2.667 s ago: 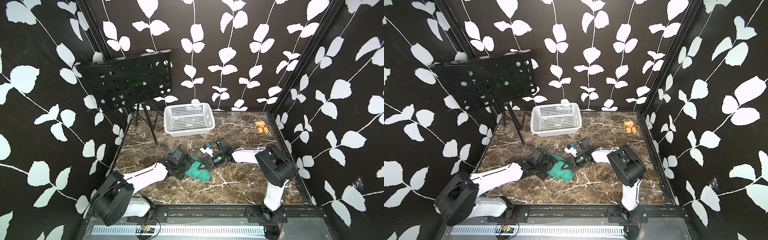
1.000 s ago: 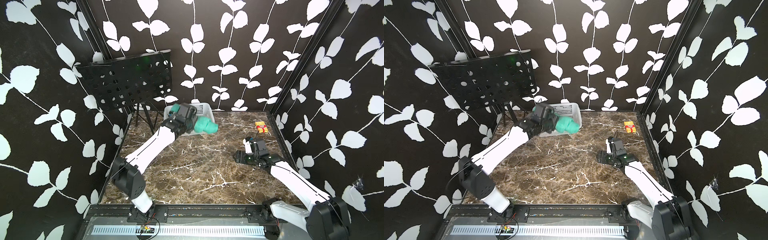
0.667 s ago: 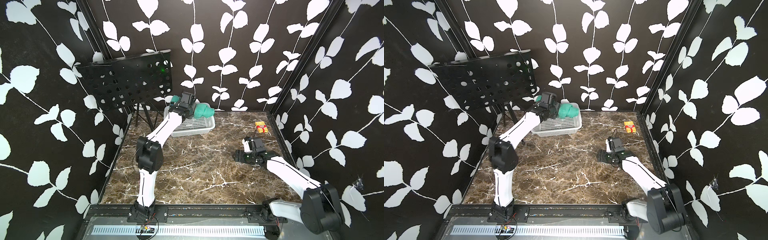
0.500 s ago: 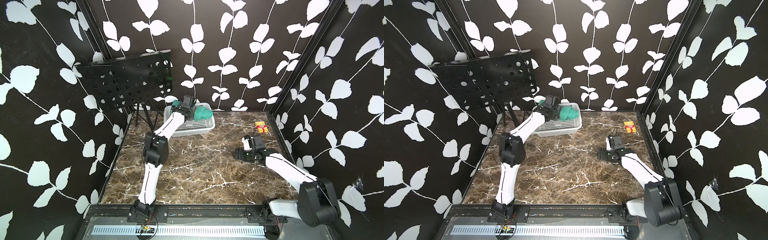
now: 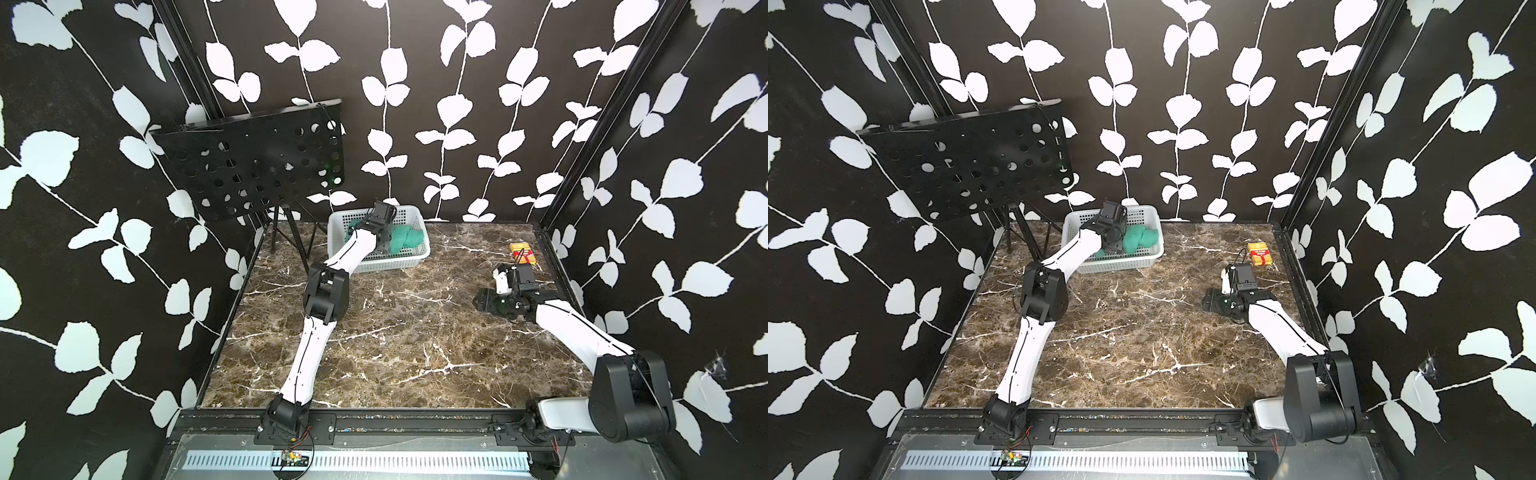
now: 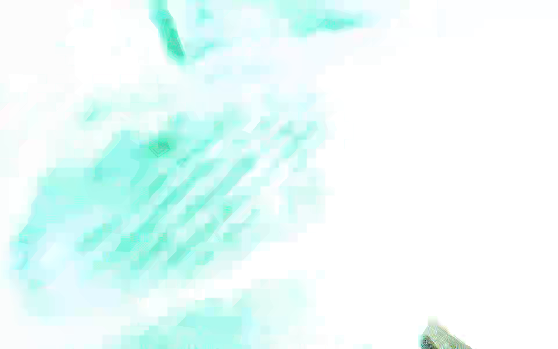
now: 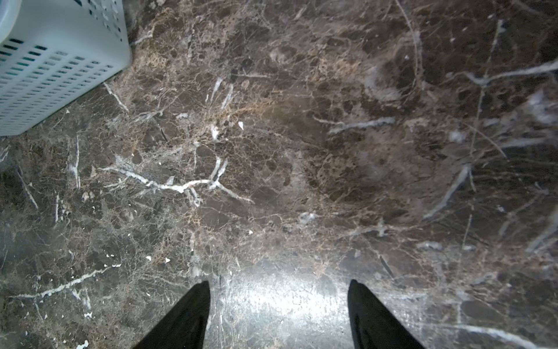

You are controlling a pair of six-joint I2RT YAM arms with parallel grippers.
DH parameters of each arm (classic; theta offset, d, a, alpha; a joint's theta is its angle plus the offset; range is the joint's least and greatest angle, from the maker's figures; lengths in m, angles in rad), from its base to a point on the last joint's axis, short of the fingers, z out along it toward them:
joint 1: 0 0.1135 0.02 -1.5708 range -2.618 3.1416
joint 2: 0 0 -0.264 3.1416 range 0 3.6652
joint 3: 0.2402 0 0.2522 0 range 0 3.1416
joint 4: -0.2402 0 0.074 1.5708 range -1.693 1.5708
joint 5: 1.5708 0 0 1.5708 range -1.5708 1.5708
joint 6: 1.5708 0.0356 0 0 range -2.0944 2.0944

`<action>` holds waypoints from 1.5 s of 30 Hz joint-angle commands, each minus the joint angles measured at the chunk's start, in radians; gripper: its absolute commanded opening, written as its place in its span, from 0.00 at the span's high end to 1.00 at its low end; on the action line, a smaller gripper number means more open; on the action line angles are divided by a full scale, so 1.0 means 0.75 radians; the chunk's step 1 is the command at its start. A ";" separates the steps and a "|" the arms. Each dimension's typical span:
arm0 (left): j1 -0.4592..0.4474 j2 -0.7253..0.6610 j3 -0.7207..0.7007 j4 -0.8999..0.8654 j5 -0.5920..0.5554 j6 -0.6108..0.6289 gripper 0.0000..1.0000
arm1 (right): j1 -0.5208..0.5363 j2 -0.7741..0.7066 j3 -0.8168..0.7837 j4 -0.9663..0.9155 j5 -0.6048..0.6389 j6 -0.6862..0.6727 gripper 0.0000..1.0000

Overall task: Roll up the long pants
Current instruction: Reset both arms

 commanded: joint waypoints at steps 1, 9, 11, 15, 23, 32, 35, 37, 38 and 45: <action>0.007 -0.207 -0.014 -0.181 -0.062 -0.014 0.01 | -0.008 -0.011 0.063 -0.028 0.012 -0.023 0.26; -0.032 -0.725 -0.487 -0.216 -0.309 0.119 0.01 | -0.014 -0.070 0.100 -0.049 0.061 -0.035 0.25; -0.036 -0.857 -0.583 -0.230 -0.388 0.248 0.01 | -0.016 -0.115 0.106 -0.049 0.122 -0.034 0.25; -0.034 -1.170 -0.893 -0.243 -0.635 0.549 0.01 | -0.024 -0.267 0.080 0.000 0.294 -0.046 0.24; 0.042 -1.863 -1.853 0.256 -0.903 1.591 0.01 | -0.025 -0.348 -0.227 0.528 0.513 -0.367 0.23; 0.318 -2.134 -2.541 0.912 -0.609 2.095 0.01 | -0.040 -0.053 -0.491 1.172 0.696 -0.503 0.18; 0.320 -2.019 -2.652 1.280 -0.530 2.258 0.01 | -0.048 0.049 -0.483 1.291 0.636 -0.567 0.19; 0.323 -1.903 -2.694 1.496 -0.499 2.335 0.01 | -0.063 0.087 -0.487 1.380 0.604 -0.616 0.19; 0.330 -1.833 -2.698 1.581 -0.467 2.369 0.01 | -0.093 0.106 -0.493 1.403 0.562 -0.608 0.19; 0.380 -1.449 -2.639 1.915 -0.261 2.508 0.01 | -0.182 0.226 -0.548 1.598 0.367 -0.568 0.16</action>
